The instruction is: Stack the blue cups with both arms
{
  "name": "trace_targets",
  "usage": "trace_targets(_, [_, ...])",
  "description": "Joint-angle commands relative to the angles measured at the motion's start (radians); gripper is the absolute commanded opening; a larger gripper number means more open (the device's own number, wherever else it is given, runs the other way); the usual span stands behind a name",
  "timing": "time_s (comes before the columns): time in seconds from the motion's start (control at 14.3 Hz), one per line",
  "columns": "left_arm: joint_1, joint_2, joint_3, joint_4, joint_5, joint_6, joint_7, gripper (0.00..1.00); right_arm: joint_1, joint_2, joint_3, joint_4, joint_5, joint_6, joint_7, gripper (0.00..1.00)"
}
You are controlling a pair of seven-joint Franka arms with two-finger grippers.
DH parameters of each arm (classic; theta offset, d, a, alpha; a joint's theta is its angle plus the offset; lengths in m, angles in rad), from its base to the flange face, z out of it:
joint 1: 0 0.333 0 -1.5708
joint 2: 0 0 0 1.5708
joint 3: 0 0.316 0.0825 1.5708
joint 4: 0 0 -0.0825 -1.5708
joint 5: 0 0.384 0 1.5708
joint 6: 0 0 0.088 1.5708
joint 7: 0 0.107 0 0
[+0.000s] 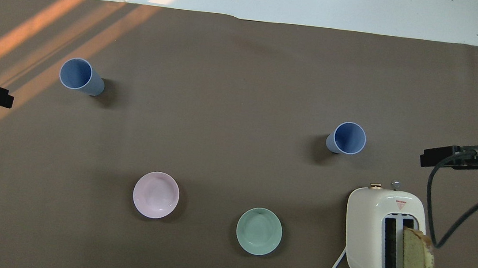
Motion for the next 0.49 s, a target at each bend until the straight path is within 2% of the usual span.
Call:
trace_targets(0.0, [0.009,-0.009,-0.006,0.008,-0.009,-0.02,-0.002,1.0,-0.019,-0.017,0.009,-0.023,0.012,0.015,-0.03,1.0])
trace_targets(0.42, [-0.001,-0.01,-0.008,0.009,-0.009,-0.022,0.001,1.0,-0.019,-0.017,0.009,-0.023,0.012,0.015,-0.03,1.0])
